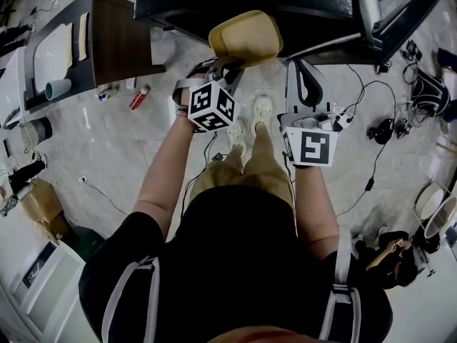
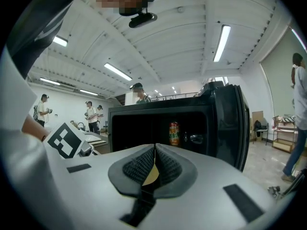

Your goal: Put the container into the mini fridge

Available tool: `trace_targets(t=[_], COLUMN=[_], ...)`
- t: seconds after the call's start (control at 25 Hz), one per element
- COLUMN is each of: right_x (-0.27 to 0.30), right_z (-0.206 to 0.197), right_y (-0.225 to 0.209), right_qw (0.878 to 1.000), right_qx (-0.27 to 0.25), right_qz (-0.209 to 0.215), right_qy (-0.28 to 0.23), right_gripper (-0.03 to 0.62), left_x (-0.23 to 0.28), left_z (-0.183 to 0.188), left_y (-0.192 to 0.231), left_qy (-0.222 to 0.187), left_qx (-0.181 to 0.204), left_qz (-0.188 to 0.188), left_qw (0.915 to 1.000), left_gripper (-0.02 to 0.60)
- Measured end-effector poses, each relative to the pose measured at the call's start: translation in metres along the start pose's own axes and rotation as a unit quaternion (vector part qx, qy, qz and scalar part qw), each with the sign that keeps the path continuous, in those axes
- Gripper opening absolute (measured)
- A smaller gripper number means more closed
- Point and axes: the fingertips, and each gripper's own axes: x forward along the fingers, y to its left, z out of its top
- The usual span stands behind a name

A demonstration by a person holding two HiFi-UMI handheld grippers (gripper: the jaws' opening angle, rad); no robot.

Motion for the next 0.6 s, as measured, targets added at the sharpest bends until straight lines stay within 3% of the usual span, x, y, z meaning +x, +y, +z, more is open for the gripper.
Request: trace_targets(t=[0.2,0.6], right_x=[0.007,0.010], right_z=[-0.007,-0.013], right_y=[-0.010,-0.018], right_qw=[1.000,1.000], right_qx=[0.001,0.002], right_qz=[0.007,0.015], right_qy=[0.005,0.009], right_gripper=[0.037,0.037], left_x=[0.023,0.062], left_z=[-0.005,0.004], left_y=[0.007,0.025], left_qy=[0.033,0.060], left_qx=[0.004,0.035], left_qz=[-0.011,-0.014], left_qw=[0.9994,0.9975], left_gripper=[0.025,0.025])
